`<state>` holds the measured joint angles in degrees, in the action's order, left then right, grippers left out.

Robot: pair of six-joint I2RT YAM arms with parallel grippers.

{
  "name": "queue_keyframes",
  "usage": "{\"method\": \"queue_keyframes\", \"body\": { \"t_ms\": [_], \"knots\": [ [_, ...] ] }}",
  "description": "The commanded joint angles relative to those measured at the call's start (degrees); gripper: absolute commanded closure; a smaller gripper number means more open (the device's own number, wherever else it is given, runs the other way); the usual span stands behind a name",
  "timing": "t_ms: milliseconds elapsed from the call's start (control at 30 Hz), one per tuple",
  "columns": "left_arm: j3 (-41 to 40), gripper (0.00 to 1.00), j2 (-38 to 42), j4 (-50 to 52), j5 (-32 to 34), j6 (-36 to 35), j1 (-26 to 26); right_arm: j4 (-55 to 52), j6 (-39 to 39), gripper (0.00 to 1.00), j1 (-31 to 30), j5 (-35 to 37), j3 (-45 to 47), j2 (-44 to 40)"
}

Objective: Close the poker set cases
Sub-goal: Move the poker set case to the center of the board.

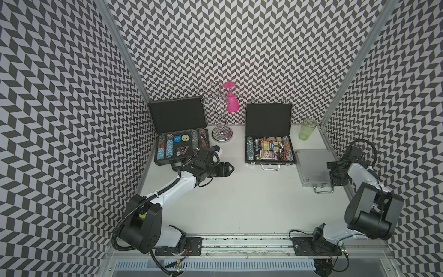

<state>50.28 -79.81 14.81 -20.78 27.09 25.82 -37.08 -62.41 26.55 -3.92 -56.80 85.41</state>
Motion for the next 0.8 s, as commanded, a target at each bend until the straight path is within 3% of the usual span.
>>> {"method": "queue_keyframes", "body": {
  "t_ms": [0, 300, 767],
  "knots": [
    [0.84, 0.21, 0.01, -2.36, 0.29, 0.81, -0.43, -0.59, -1.72, 0.23, -1.09, -0.20, 2.64, -3.12],
    [1.12, 0.21, -1.12, -4.40, -2.02, -0.75, -0.49, 2.23, -8.51, 0.23, -4.13, -0.33, 6.78, -2.07],
    [-2.07, 0.21, -3.59, -8.48, -4.69, 0.24, -0.77, 2.97, -14.72, 0.24, -8.53, 0.35, 4.65, 0.21]
  ]
}}
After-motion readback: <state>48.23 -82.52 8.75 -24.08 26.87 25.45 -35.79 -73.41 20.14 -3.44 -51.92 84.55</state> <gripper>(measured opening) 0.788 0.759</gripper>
